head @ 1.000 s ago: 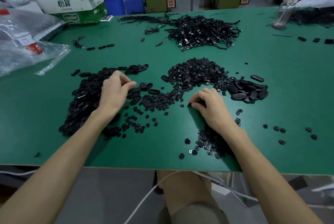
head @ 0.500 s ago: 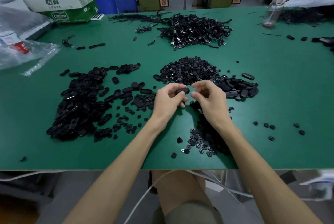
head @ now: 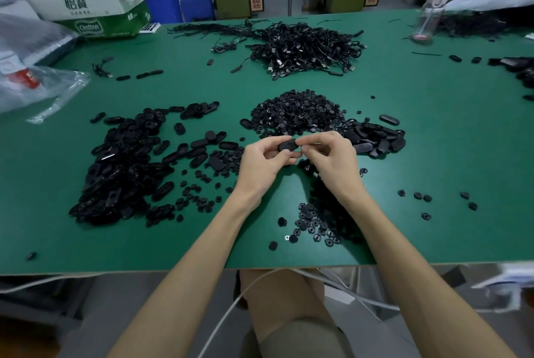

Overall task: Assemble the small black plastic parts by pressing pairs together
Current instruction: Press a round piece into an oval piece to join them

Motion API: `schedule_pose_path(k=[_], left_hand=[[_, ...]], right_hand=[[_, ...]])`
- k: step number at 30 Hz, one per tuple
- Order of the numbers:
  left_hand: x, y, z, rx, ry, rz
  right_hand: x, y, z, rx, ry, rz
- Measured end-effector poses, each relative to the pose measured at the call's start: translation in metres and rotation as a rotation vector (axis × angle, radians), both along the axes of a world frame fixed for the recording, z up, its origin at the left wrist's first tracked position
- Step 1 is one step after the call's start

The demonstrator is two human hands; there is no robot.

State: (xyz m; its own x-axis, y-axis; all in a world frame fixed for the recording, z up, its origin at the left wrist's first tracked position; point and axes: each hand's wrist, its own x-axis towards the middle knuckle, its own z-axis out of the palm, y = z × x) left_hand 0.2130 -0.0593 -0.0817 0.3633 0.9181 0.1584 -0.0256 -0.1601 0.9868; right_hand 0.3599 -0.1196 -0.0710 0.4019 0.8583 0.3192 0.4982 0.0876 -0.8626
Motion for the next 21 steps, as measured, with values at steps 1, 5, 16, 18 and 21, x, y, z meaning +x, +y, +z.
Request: schedule_pose_path(k=[1, 5, 16, 18, 21], left_hand=[[0.0004, -0.0001, -0.0001, -0.003, -0.003, -0.001], [0.0009, -0.0008, 0.0001, -0.004, -0.002, 0.003], [0.0012, 0.0007, -0.0023, -0.006, 0.007, 0.003], [0.0008, 0.0000, -0.0018, -0.005, 0.006, 0.006], [0.0005, -0.0004, -0.0013, -0.007, -0.002, 0.004]], right_hand=[[0.0001, -0.0002, 0.0006, 0.001, 0.007, 0.007], [-0.0002, -0.0009, 0.0021, 0.010, 0.027, 0.033], [-0.0007, -0.0018, 0.0011, 0.062, 0.127, 0.088], [-0.0009, -0.0013, 0.0008, 0.068, 0.162, 0.105], [-0.0009, -0.0012, -0.0001, 0.068, 0.162, 0.113]])
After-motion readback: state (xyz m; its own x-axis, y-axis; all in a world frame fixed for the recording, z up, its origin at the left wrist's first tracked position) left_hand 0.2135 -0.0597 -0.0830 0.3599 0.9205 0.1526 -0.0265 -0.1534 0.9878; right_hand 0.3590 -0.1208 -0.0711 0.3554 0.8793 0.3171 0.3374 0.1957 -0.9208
